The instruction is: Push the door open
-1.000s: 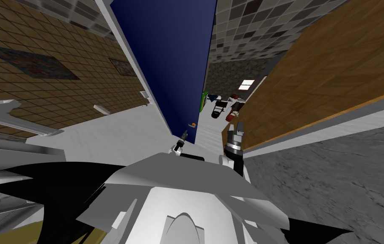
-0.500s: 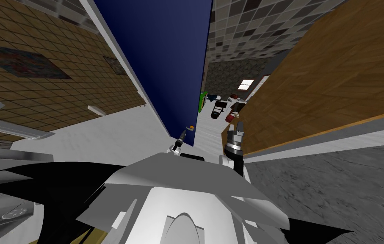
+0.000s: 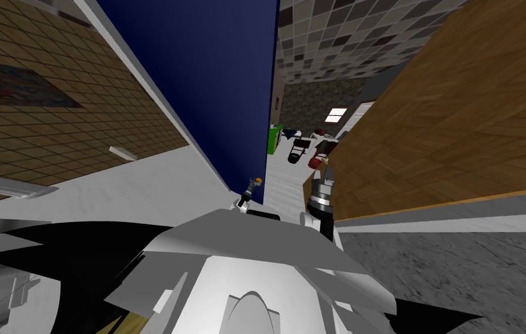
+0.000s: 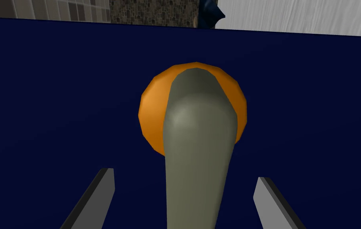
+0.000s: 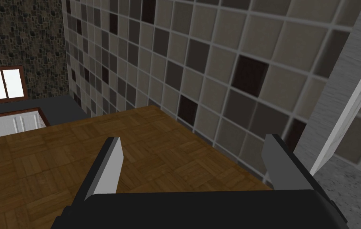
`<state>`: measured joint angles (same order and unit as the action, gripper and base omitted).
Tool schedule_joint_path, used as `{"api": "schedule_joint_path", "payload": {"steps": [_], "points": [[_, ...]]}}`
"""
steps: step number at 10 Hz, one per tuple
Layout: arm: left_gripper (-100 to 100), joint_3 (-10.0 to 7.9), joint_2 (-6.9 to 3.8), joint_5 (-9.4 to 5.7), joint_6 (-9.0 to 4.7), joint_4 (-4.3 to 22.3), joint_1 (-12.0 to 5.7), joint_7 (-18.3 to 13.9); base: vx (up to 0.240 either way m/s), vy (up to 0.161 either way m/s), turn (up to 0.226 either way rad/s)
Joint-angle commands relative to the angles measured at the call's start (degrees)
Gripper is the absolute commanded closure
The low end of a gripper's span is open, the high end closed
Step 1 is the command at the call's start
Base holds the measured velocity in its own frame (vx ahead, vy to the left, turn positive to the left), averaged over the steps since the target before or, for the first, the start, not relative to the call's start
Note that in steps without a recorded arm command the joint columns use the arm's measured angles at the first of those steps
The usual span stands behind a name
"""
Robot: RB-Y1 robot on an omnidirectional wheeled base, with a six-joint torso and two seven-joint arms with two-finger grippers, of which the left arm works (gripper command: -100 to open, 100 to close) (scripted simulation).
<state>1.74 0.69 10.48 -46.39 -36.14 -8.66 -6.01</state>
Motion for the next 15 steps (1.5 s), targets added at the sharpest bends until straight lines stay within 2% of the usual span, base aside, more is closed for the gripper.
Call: {"api": "schedule_joint_path", "payload": {"steps": [1,2,7,8,12,15], "points": [[-100,0.0,0.0,0.0,0.0,0.0,0.0,0.0,0.085,-0.026,-0.003],[100,0.0,0.0,0.0,0.0,0.0,0.0,0.0,-0.011,0.003,0.006],[100,0.0,0.0,0.0,0.0,0.0,0.0,0.0,-0.008,0.005,-0.008],[100,-0.7,-0.85,-0.44,0.11,-0.1,-0.33,0.3,0.112,-0.054,0.016],[100,-2.5,-2.52,-1.56,0.25,-0.1,-0.38,1.0,0.174,-0.086,0.041],[100,-2.5,-2.52,-1.56,0.25,-0.1,-0.38,1.0,0.072,-0.027,0.004]]}}
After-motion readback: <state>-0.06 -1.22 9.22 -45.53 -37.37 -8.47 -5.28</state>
